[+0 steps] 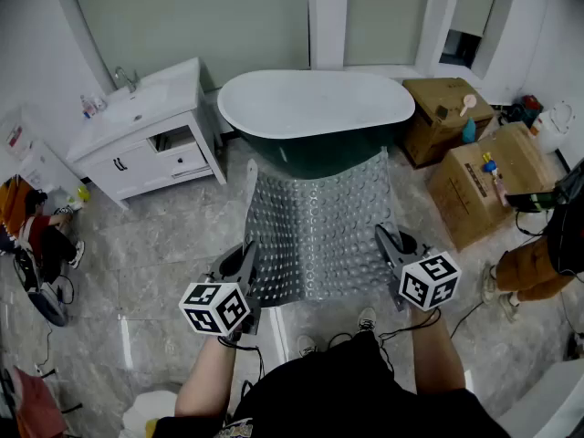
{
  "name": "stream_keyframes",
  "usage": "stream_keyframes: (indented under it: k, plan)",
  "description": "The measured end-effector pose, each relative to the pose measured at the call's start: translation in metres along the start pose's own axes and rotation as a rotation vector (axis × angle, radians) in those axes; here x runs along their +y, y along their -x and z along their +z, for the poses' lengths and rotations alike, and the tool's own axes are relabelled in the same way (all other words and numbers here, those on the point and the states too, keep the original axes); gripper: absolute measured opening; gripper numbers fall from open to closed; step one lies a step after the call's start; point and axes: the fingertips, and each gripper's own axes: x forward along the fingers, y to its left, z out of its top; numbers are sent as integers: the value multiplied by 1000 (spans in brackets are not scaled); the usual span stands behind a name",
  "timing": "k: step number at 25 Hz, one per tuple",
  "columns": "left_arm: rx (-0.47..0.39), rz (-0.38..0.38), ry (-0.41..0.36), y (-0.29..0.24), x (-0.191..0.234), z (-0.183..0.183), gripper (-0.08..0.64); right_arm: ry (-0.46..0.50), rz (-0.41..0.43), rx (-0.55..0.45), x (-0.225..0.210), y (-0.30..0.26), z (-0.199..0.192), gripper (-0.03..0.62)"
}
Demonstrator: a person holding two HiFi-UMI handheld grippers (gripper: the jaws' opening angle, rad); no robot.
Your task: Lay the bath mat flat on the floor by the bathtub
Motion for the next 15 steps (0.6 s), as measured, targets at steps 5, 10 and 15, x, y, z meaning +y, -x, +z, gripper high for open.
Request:
stream_keyframes:
  k: [5,10,15]
  plan:
    - [4,-5,-2,4,3,2,31,-3,8,-4,9,-2,2,29]
    - [6,-9,-1,14,6,4,31,-5,15,-10,22,1,3,31]
    - [1,-16,-4,3,0,-1,31,-14,18,-5,9,0,-3,31]
